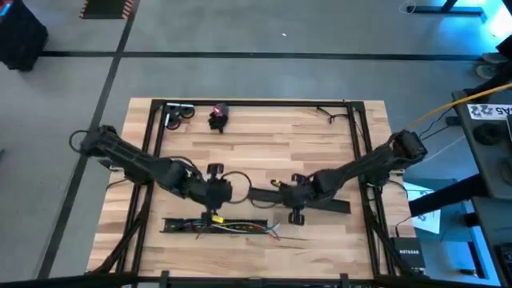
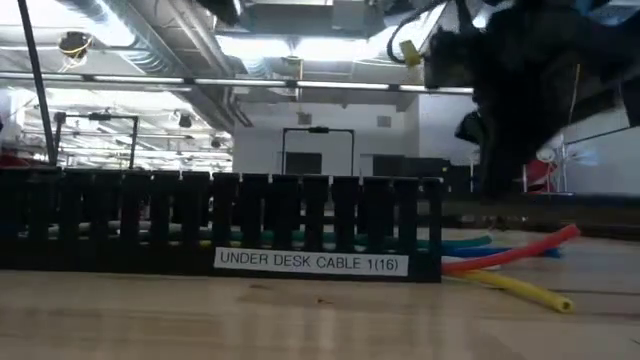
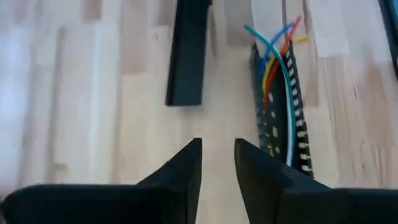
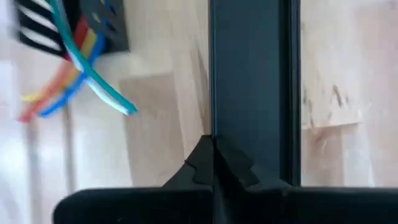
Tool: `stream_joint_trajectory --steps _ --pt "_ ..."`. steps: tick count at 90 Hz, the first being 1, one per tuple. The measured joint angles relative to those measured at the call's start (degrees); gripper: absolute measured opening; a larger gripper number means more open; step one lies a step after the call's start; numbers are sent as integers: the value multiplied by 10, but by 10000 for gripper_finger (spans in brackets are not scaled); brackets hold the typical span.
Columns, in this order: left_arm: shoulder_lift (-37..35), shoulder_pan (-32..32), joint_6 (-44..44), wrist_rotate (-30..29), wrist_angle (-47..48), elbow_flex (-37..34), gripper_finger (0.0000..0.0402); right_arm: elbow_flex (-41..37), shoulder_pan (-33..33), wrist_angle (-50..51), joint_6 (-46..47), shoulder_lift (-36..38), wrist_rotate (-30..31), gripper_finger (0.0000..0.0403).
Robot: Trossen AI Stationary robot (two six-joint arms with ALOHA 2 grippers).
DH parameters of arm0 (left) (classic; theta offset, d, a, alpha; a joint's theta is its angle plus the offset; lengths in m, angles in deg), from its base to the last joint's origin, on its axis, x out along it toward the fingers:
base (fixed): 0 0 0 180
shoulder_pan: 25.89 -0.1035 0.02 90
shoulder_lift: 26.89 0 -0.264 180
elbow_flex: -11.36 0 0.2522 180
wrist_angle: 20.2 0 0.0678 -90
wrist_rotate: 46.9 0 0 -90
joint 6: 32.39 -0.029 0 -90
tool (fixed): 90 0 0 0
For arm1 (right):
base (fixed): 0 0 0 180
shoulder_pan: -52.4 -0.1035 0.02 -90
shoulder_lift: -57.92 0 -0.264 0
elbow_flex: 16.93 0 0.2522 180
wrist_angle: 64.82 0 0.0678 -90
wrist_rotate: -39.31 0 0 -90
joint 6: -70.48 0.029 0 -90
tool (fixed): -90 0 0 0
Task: Ziptie cables
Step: Close the black cable duct
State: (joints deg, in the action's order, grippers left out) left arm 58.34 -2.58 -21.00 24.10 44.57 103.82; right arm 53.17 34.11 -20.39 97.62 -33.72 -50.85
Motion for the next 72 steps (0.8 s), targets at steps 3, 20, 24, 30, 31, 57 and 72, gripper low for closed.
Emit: stream_joint_trajectory --steps 3,20,24,30,31,57,72 --pt "-6 -5 -7 0 -4 0 88 0 10 -1 -5 14 -12 1" --pt "-24 -46 -43 2 -25 0 111 7 54 -3 -9 92 -47 0" --pt "-25 -53 -61 1 -30 0 123 12 62 -5 -12 108 -53 0" --pt "-25 -62 -94 3 -40 0 144 20 69 -6 -20 127 -62 0" --pt "-25 -63 -100 3 -42 0 148 22 69 -5 -21 129 -66 0" --pt "-28 -82 -251 3 -88 0 206 59 78 -9 -21 143 -119 0" --pt "-28 -81 -292 3 -102 -1 210 74 78 -13 -21 143 -125 0"
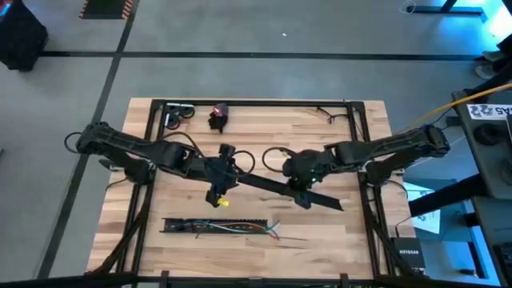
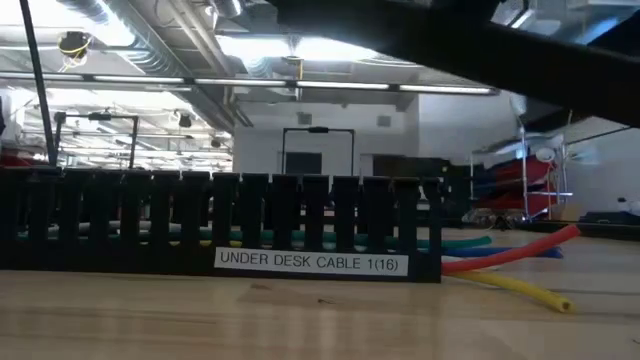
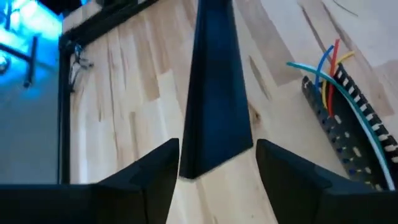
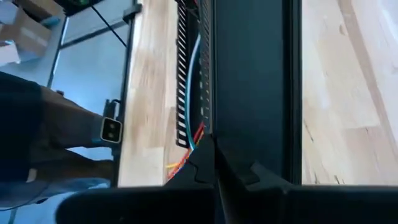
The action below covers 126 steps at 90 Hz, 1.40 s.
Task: Ziptie cables
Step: Close the black cable duct
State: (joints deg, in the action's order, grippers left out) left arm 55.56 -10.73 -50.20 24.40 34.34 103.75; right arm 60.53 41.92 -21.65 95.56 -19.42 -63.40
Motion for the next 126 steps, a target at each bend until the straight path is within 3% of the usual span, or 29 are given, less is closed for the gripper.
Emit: stream_joint_trajectory --steps 17,39,59,78,95,107,126 --pt "0 1 -33 0 -14 0 176 2 0 -43 1 -1 -1 0" --pt "0 2 -9 0 -13 0 20 2 0 -56 28 -5 0 15" --pt "-1 2 106 1 -11 0 4 47 37 3 -19 23 20 86" --pt "-15 -30 282 1 -32 -1 2 162 36 63 -171 31 181 192" --pt "-29 -76 448 -1 -100 0 2 175 9 34 -257 -1 371 270" --pt "-35 -99 505 -1 -129 0 1 174 -11 35 -293 -38 485 291" --pt "-35 -117 540 15 -134 0 1 174 -37 -25 -413 -92 557 289"
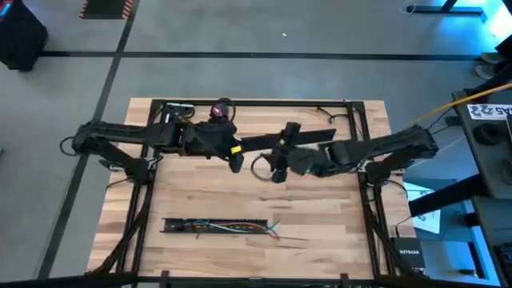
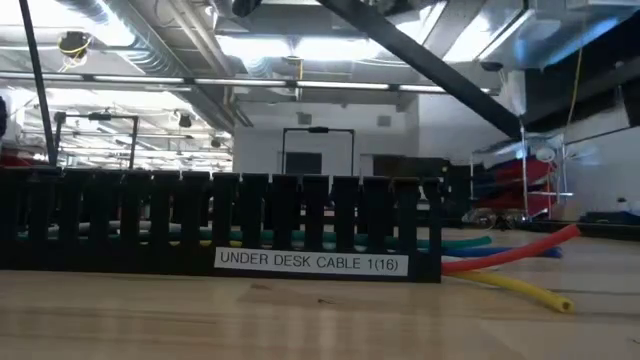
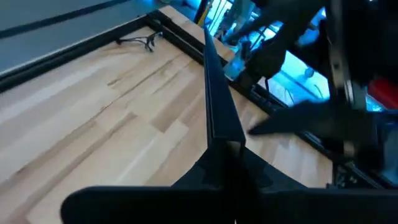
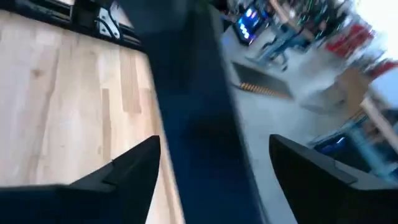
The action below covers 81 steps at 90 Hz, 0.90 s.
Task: Ziptie cables
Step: Close the black cable duct
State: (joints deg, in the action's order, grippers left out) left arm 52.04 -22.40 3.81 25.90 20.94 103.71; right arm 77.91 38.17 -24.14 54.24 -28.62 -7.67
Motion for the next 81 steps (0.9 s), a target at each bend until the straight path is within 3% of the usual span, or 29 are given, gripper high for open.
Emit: stream_joint_trajectory --steps 31,81 --pt "0 3 13 7 -15 0 2 0 0 -29 -85 -38 59 287" --pt "0 2 13 7 -14 0 3 0 0 -46 -111 -44 51 286"
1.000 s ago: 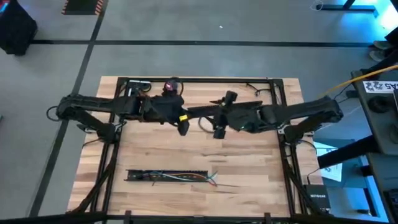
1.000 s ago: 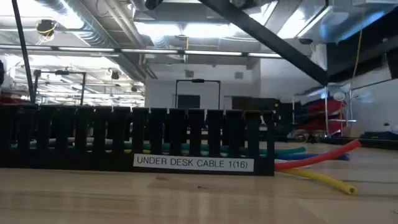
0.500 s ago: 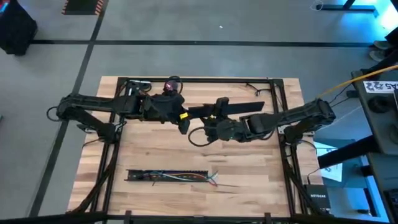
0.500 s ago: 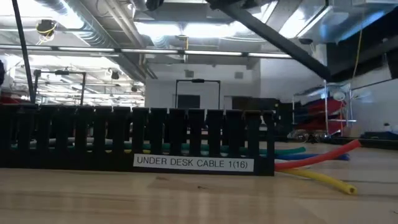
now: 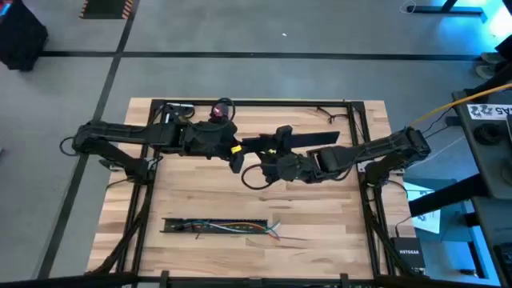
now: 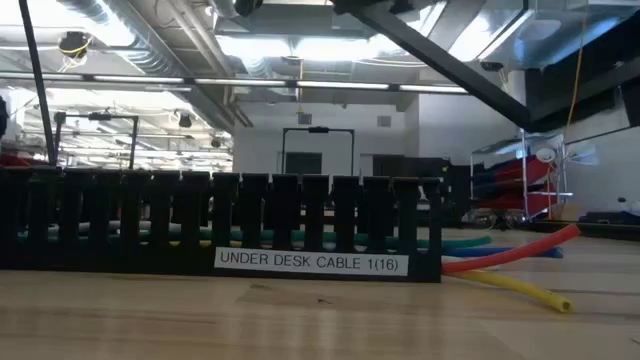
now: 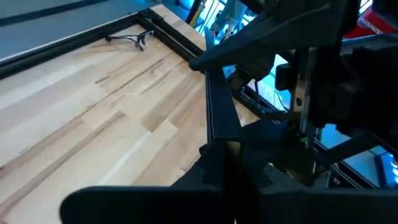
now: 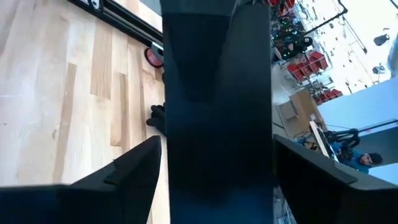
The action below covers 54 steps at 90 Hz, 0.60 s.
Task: Ziptie cables
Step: Close the black cable duct
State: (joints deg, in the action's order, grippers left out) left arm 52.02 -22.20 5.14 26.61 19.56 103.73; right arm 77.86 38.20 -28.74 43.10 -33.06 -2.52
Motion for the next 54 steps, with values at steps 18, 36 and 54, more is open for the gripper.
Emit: stream_joint_trajectory --steps 18,36,54 --pt "0 0 0 0 1 0 3 0 1 0 -16 0 4 230" --pt "0 4 -4 -1 -2 0 3 0 1 1 -16 0 3 217" --pt "-2 4 -39 0 -9 0 13 0 0 1 -16 0 5 217"
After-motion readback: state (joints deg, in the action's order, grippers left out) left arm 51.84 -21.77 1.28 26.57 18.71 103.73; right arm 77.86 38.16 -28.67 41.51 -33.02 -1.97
